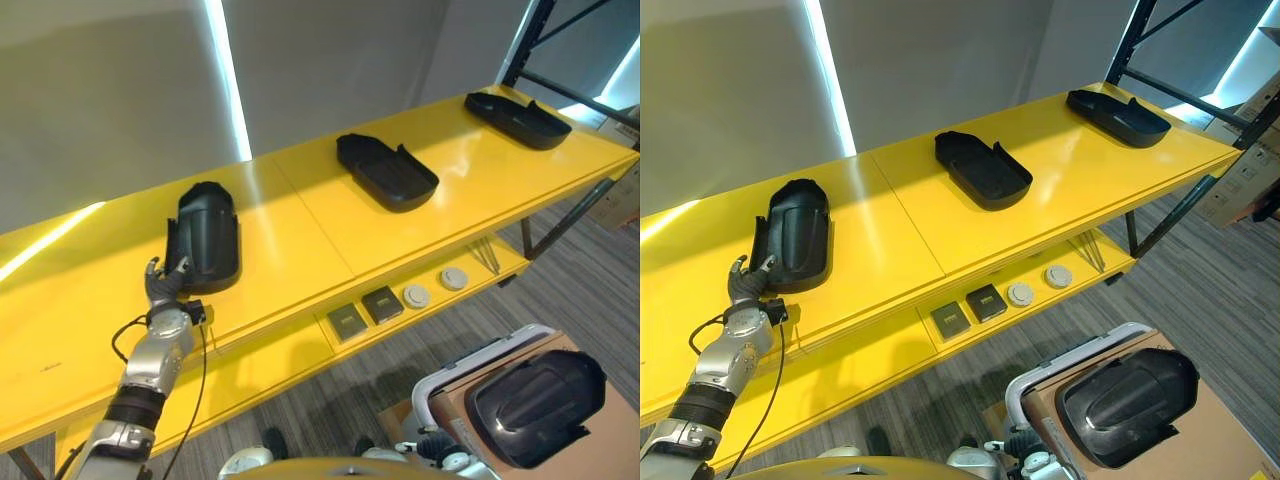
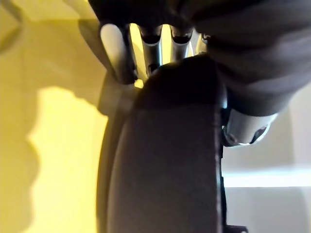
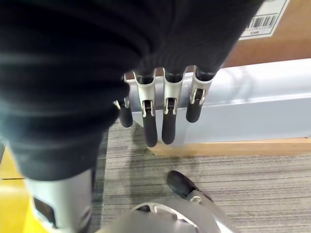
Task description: Move parts from the plastic box to the shelf.
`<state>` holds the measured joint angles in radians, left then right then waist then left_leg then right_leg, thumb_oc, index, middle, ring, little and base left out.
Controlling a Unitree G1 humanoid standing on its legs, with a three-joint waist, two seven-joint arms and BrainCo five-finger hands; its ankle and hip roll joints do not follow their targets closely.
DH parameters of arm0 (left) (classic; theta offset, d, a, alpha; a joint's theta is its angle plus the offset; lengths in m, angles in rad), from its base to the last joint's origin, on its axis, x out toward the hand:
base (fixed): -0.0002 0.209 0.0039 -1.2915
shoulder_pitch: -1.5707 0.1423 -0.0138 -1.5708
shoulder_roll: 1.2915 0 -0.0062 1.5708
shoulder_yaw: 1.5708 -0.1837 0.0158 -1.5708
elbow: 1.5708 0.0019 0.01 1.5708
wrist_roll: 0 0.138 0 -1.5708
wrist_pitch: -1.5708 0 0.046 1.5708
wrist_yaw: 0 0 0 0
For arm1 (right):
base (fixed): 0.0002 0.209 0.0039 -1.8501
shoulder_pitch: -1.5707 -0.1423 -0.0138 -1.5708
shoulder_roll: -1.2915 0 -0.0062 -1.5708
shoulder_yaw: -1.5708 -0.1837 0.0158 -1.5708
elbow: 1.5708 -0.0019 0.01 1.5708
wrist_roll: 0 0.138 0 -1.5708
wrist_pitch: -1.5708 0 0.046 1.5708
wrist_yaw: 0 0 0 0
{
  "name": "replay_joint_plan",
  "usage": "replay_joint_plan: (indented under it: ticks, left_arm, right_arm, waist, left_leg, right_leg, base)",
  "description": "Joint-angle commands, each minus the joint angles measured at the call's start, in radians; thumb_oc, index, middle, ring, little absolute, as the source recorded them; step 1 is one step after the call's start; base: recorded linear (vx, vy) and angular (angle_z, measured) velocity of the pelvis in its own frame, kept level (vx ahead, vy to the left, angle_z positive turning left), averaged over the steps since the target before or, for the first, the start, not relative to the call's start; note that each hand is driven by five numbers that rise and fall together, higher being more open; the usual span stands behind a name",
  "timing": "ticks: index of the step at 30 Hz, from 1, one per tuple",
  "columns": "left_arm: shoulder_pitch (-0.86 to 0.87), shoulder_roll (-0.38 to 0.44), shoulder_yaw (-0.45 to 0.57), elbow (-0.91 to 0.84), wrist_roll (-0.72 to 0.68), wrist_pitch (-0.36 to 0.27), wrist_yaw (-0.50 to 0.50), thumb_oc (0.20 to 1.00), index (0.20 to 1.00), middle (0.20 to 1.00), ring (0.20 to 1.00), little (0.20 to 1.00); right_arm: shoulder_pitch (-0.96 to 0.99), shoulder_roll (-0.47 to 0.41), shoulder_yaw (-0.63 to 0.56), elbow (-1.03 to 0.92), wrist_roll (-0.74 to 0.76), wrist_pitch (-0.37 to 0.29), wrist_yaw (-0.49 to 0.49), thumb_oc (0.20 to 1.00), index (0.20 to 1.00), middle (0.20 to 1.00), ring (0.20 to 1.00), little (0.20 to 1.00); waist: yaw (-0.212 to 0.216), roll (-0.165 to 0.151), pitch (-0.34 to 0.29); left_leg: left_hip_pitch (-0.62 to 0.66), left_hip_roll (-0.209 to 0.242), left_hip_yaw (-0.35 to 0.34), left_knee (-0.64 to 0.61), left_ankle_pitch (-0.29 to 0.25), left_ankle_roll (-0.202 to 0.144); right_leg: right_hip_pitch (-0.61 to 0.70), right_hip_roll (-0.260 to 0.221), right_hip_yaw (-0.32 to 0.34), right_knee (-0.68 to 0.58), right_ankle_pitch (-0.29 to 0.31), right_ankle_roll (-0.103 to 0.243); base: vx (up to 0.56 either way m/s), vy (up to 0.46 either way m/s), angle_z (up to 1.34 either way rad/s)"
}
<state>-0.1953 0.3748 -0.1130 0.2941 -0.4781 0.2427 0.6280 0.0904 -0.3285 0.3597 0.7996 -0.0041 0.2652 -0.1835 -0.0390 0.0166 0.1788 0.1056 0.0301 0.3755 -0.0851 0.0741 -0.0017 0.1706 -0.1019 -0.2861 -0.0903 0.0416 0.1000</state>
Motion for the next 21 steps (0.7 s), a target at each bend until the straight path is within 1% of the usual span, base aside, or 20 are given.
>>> replay_joint_plan:
  ticks: [1, 6, 7, 11, 12, 15, 16, 17, 19, 21]
  left_arm:
    - [0.011, -0.054, -0.062, 0.114, -0.039, 0.079, -0.049, 1.0, 1.0, 1.0, 1.0, 1.0]
    - [0.01, -0.047, -0.069, 0.119, -0.035, 0.076, -0.083, 1.0, 1.0, 1.0, 1.0, 1.0]
    - [0.01, -0.046, -0.073, 0.116, -0.044, 0.064, -0.108, 1.0, 1.0, 1.0, 1.0, 1.0]
    - [0.013, -0.031, -0.08, 0.065, -0.019, 0.057, -0.169, 1.0, 1.0, 1.0, 1.0, 1.0]
    - [0.023, -0.01, -0.086, -0.014, -0.03, 0.068, -0.221, 1.0, 1.0, 1.0, 1.0, 1.0]
    - [0.041, 0.014, -0.087, -0.087, -0.048, 0.081, -0.283, 1.0, 1.0, 1.0, 1.0, 1.0]
    - [0.052, 0.028, -0.086, -0.135, -0.043, 0.088, -0.338, 1.0, 1.0, 1.0, 1.0, 1.0]
    - [0.06, 0.037, -0.087, -0.163, -0.042, 0.094, -0.369, 1.0, 1.0, 1.0, 1.0, 1.0]
    - [0.074, 0.051, -0.09, -0.219, -0.042, 0.116, -0.416, 1.0, 1.0, 1.0, 1.0, 1.0]
    - [0.085, 0.061, -0.091, -0.246, -0.045, 0.123, -0.447, 1.0, 1.0, 1.0, 1.0, 1.0]
  right_arm:
    - [-0.054, -0.023, 0.029, -0.007, -0.005, -0.014, -0.017, 1.0, 1.0, 1.0, 1.0, 1.0]
    - [-0.061, -0.022, 0.031, 0.0, -0.004, -0.021, -0.017, 1.0, 1.0, 1.0, 1.0, 1.0]
    - [-0.064, -0.021, 0.034, -0.001, -0.007, -0.017, -0.018, 1.0, 1.0, 1.0, 1.0, 1.0]
    - [-0.066, -0.024, 0.034, -0.004, -0.005, -0.016, -0.023, 1.0, 1.0, 1.0, 1.0, 1.0]
    - [-0.068, -0.026, 0.028, 0.0, 0.0, -0.022, -0.029, 1.0, 1.0, 1.0, 1.0, 1.0]
    - [-0.069, -0.03, 0.017, 0.007, -0.003, -0.031, -0.024, 1.0, 1.0, 1.0, 1.0, 1.0]
    - [-0.068, -0.031, 0.011, 0.007, -0.004, -0.033, -0.024, 1.0, 1.0, 1.0, 1.0, 1.0]
    - [-0.068, -0.033, 0.008, 0.009, -0.002, -0.037, -0.024, 1.0, 1.0, 1.0, 1.0, 1.0]
    - [-0.066, -0.033, -0.001, 0.01, -0.005, -0.041, -0.025, 1.0, 1.0, 1.0, 1.0, 1.0]
    - [-0.067, -0.033, -0.005, 0.016, -0.008, -0.049, -0.025, 1.0, 1.0, 1.0, 1.0, 1.0]
  waist:
    - [-0.016, 0.005, 0.033]
    - [-0.014, 0.008, 0.034]
    - [-0.013, 0.008, 0.035]
    - [-0.008, 0.011, 0.038]
    - [0.0, 0.015, 0.042]
    - [0.007, 0.018, 0.044]
    - [0.013, 0.021, 0.045]
    - [0.016, 0.023, 0.045]
    - [0.022, 0.026, 0.044]
    - [0.026, 0.028, 0.043]
  left_leg:
    - [0.02, 0.137, 0.025, 0.041, -0.04, -0.087]
    - [0.02, 0.135, 0.022, 0.043, -0.042, -0.086]
    - [0.02, 0.134, 0.021, 0.044, -0.044, -0.085]
    - [0.02, 0.132, 0.017, 0.044, -0.045, -0.085]
    - [0.018, 0.129, 0.012, 0.044, -0.046, -0.084]
    - [0.017, 0.127, 0.009, 0.043, -0.046, -0.084]
    - [0.018, 0.125, 0.006, 0.043, -0.047, -0.083]
    - [0.017, 0.123, 0.004, 0.043, -0.047, -0.083]
    - [0.019, 0.119, -0.001, 0.04, -0.048, -0.081]
    - [0.02, 0.117, -0.003, 0.038, -0.048, -0.081]
  right_leg:
    - [0.004, -0.011, -0.051, 0.008, -0.046, 0.0]
    - [0.004, -0.011, -0.05, 0.009, -0.047, -0.001]
    - [0.004, -0.011, -0.05, 0.009, -0.047, -0.001]
    - [0.003, -0.013, -0.052, 0.01, -0.046, -0.001]
    - [0.003, -0.015, -0.056, 0.01, -0.045, 0.0]
    - [0.001, -0.016, -0.06, 0.01, -0.043, 0.001]
    - [0.002, -0.018, -0.064, 0.011, -0.043, 0.001]
    - [0.003, -0.019, -0.065, 0.01, -0.042, 0.002]
    - [0.004, -0.02, -0.067, 0.009, -0.041, 0.004]
    - [0.004, -0.021, -0.069, 0.009, -0.04, 0.005]
  base:
    - [0.0, 0.0, 0.0]
    - [0.0, 0.0, 0.0]
    - [0.0, 0.0, 0.0]
    - [0.0, 0.0, 0.0]
    - [-0.03, 0.023, 0.0]
    - [-0.01, 0.006, 0.02]
    - [-0.01, 0.023, 0.07]
    - [-0.01, 0.028, 0.07]
    - [0.0, 0.012, 0.02]
    - [0.0, 0.022, 0.09]
